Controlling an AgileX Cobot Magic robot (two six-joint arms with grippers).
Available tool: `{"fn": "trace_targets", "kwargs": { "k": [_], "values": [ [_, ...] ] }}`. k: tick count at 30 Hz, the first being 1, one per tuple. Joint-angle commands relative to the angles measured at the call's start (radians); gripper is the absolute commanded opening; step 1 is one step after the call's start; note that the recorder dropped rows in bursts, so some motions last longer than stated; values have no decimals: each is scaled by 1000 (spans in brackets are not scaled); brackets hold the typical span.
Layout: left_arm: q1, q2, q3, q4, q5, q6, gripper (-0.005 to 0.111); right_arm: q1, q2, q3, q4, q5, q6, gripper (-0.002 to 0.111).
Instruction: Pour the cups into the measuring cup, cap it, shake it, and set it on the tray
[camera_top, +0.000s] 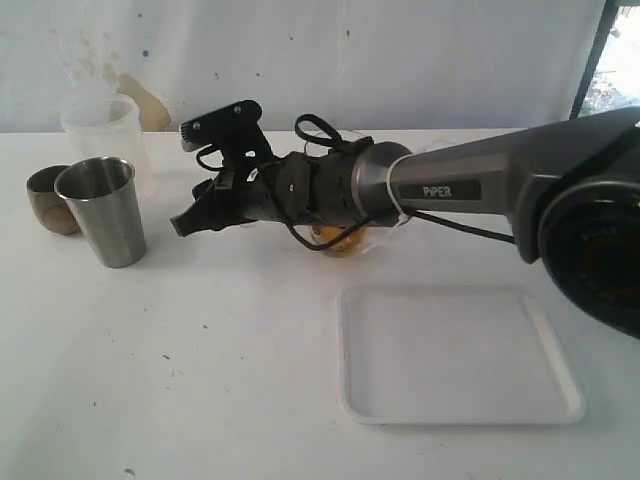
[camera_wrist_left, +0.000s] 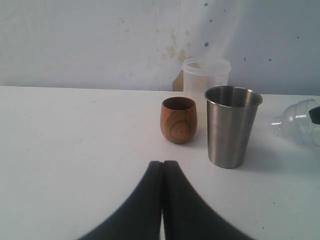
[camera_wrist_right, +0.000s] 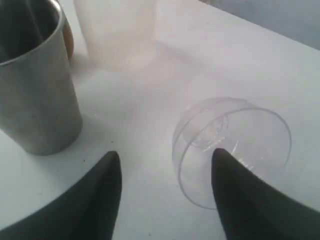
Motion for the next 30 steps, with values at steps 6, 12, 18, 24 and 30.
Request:
{"fn": "trace_targets", "kwargs": {
  "k": [6, 12, 18, 24, 30],
  "values": [
    [4, -3, 5, 8, -7, -1, 0, -5, 54, -24, 6, -15, 4, 51],
    [4, -3, 5, 8, -7, -1, 0, -2, 76, -61, 6, -13, 4, 51],
    [4, -3, 5, 8, -7, -1, 0, -2, 78, -72, 6, -27, 4, 51],
    [4, -3, 5, 8, -7, -1, 0, 3, 127, -103, 4, -6, 23, 51],
    [4, -3, 5, 8, -7, -1, 0, 10, 156, -141, 4, -26, 23, 51]
  ]
}}
